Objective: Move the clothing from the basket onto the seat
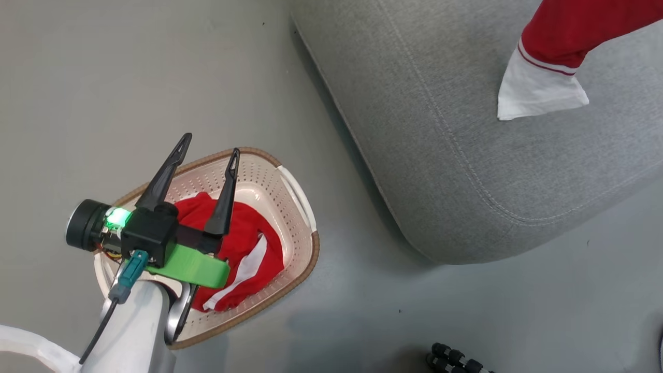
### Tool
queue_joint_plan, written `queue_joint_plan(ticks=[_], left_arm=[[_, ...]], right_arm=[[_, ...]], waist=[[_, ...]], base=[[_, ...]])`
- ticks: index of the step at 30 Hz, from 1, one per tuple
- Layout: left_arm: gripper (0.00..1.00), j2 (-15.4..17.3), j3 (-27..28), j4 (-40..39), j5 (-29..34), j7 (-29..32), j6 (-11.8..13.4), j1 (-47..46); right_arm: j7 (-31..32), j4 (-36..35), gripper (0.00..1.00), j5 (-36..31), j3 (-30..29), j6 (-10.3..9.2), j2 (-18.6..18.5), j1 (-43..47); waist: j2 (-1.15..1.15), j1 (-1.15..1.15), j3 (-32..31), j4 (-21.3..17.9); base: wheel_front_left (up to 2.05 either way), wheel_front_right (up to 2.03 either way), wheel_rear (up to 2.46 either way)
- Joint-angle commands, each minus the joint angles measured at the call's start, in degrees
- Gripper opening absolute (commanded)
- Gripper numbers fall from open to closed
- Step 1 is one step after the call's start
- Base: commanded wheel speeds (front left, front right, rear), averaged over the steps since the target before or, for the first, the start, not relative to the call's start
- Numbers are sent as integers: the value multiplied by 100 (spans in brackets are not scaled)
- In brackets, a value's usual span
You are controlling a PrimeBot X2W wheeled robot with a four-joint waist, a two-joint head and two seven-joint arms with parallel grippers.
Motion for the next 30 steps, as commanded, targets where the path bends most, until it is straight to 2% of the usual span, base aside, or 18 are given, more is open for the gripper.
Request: queue_joint_plan(ticks=[1, 13, 17, 20, 21, 23, 24, 30], left_arm=[[100, 64, -10, -31, 16, -2, -14, -131], [100, 115, -90, -117, 14, -2, -14, -254], [100, 133, -100, -139, 7, -2, -14, -216], [100, 140, -77, -157, -7, -2, -14, -187], [100, 142, -60, -162, -7, -2, -14, -173], [100, 132, -51, -170, 4, -2, -14, -141], [100, 122, -51, -165, 13, -2, -14, -120], [100, 39, -52, -87, -2, -2, -14, -62]], right_arm=[[-18, 123, 0, -70, -62, -2, -45, -127], [-18, 1696, 0, -563, -746, -2, -147, -426], [-18, 2459, 0, -684, -749, -3, -76, -390], [-18, 3026, 0, -658, -530, -3, -73, -497], [-18, 3143, 5, -626, -495, -3, -82, -533], [-18, 3372, 89, -591, -478, -4, -105, -592], [-17, 3575, 100, -593, -466, -4, -81, -581], [-18, 3801, 100, -538, -207, -4, -77, -672]], waist=[[0, -1, 371, 335], [0, -1, 718, 576], [0, -1, 763, 648], [0, -1, 779, 685], [0, -1, 784, 686], [0, -1, 791, 686], [0, -1, 783, 686], [0, -1, 656, 656]], base=[[0, 0, 0], [0, 0, 0], [0, 0, 0], [0, 0, 0], [0, 0, 0], [0, 0, 0], [0, 0, 0], [0, 0, 0]])
